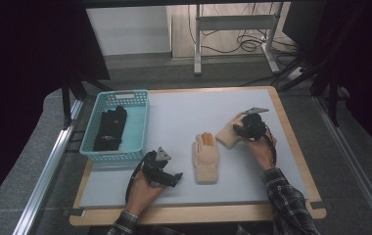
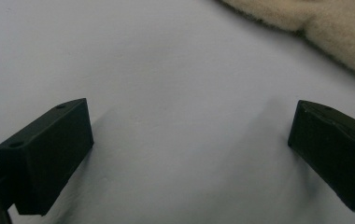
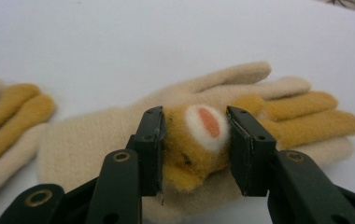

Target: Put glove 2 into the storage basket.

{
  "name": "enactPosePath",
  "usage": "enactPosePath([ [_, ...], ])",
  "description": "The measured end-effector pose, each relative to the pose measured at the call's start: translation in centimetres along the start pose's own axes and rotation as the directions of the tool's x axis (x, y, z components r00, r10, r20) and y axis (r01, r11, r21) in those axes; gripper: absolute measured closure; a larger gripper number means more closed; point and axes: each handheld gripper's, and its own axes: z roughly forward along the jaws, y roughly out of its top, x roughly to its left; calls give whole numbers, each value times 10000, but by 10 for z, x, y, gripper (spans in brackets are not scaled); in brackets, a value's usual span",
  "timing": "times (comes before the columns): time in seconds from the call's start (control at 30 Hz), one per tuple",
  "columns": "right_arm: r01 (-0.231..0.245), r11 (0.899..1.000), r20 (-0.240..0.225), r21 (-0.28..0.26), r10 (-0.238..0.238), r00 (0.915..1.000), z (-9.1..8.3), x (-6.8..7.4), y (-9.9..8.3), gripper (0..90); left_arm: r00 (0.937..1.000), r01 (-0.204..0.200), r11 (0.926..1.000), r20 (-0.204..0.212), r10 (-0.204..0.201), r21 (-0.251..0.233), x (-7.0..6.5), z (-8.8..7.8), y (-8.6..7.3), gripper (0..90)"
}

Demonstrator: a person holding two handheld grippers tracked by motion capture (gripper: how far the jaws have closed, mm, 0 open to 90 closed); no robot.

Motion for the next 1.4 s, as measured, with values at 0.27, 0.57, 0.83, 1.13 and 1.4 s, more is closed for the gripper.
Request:
enactPosePath([
  [0.27,580,9957,-705,-726,-631,9955,-35,8,12,582,10000,1,10000,0,-1,2,0,0,0,2],
  [0.57,1477,9763,-2426,-1579,-1833,9527,-76,35,25,579,10000,-28,10000,-8,28,3,0,0,0,2],
  [0.83,2548,9447,-4187,-2063,-3206,8497,-82,73,22,580,10000,9,10000,-6,-9,-19,0,0,0,2],
  [1.13,3318,9259,-4877,-1805,-3772,7874,-57,98,8,580,10000,42,10000,-11,-42,-60,0,0,0,2],
  [1.4,3888,9112,-4725,-1363,-4048,7829,-37,103,-7,566,10000,-3,10000,-10,3,-23,0,0,0,2],
])
